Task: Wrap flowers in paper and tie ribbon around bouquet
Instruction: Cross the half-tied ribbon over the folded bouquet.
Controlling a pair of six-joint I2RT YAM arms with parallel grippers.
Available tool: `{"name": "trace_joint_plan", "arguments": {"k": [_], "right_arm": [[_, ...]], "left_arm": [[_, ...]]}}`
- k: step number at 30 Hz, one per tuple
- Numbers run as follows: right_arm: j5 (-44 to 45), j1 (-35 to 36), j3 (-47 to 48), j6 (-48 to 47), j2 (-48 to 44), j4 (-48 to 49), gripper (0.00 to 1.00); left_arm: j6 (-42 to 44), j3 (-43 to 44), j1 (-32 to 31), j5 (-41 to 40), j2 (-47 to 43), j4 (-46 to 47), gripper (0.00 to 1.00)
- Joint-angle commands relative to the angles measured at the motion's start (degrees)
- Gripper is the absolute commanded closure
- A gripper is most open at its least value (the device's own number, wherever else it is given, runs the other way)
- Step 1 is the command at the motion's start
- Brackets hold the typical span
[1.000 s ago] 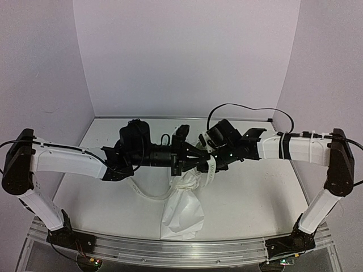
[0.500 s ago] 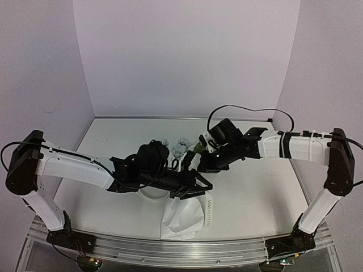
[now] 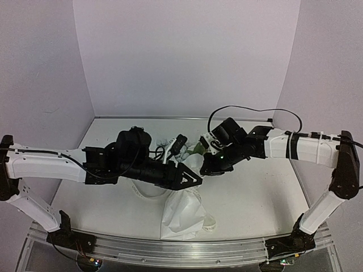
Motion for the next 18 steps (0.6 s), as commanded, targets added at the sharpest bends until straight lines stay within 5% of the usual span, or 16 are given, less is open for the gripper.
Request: {"name": "trace_joint_plan", "arguments": {"k": [1, 10, 18], "right_arm": [[-0.21, 1.55, 1.65, -1.95, -2.59, -1.59, 1.00], [0.04, 3.45, 2.66, -3.05, -2.26, -1.40, 1.00], [-2.82, 3.78, 4.50, -2.87, -1.44, -0.66, 1.00]], "left_arm": [[15.53, 1.03, 2.39, -5.77, -5.35, -9.39, 0.43], [33.00, 2.24, 12.23, 2.93, 0.38, -9.99, 0.48], [37.13, 8.94, 14.51, 5.92, 12.05, -9.85, 0.47]]}}
